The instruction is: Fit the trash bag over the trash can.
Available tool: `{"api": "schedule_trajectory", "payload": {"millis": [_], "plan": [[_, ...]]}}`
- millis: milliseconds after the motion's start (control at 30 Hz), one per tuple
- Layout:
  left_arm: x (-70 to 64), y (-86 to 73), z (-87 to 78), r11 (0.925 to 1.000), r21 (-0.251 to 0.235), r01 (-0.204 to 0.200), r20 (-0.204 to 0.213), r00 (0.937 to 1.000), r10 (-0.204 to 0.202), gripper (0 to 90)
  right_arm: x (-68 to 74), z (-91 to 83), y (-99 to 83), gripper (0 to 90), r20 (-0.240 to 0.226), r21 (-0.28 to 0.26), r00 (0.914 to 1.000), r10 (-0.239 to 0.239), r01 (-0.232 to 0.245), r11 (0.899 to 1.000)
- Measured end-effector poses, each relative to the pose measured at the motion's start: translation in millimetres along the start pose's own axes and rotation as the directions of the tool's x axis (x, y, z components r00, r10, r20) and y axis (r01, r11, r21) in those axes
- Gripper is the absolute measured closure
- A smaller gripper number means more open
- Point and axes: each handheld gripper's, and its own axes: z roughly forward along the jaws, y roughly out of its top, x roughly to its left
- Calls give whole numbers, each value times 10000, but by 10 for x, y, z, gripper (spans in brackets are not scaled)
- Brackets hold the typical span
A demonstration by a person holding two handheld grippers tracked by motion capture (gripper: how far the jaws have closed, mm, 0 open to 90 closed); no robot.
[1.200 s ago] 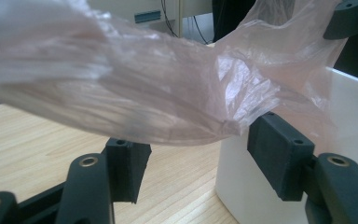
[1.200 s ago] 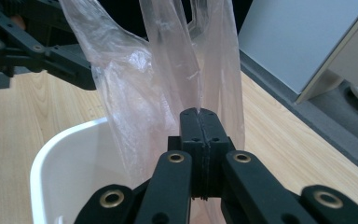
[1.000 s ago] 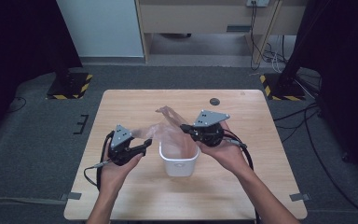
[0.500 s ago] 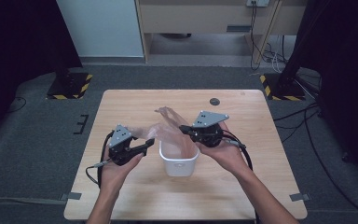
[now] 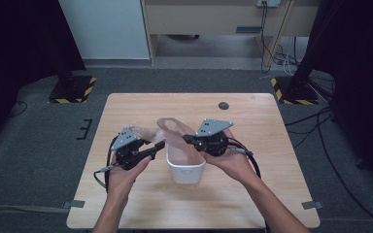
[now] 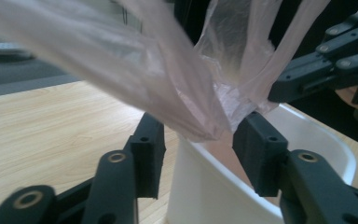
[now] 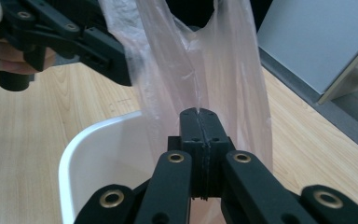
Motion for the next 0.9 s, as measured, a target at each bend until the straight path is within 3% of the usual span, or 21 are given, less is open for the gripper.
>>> {"api": "schedule_trajectory", "payload": {"millis": [233, 367, 467, 633, 900], "plan": [[-31, 30, 46, 9999, -120, 1, -19, 10000, -1, 730, 36, 41, 12, 900, -164, -5, 9999, 45, -45, 10000], [-96, 53, 92, 9997, -25, -242, -52, 9997, 242, 811, 51, 46, 31, 900, -171, -146, 9998, 75, -77, 9999], [-112, 64, 109, 9996, 114, -248, -341, 9991, 252, 892, 34, 15, 36, 900, -45, -287, 9998, 188, -189, 9994], [-76, 59, 97, 9994, 243, -265, -562, 9980, 279, 900, -5, -95, 6, 900, 175, -396, 9991, 380, -373, 9985], [-25, 39, 45, 9961, 530, -701, -1044, 9917, 753, 900, -56, -276, -83, 900, 433, -322, 9975, 556, -542, 9980]]}}
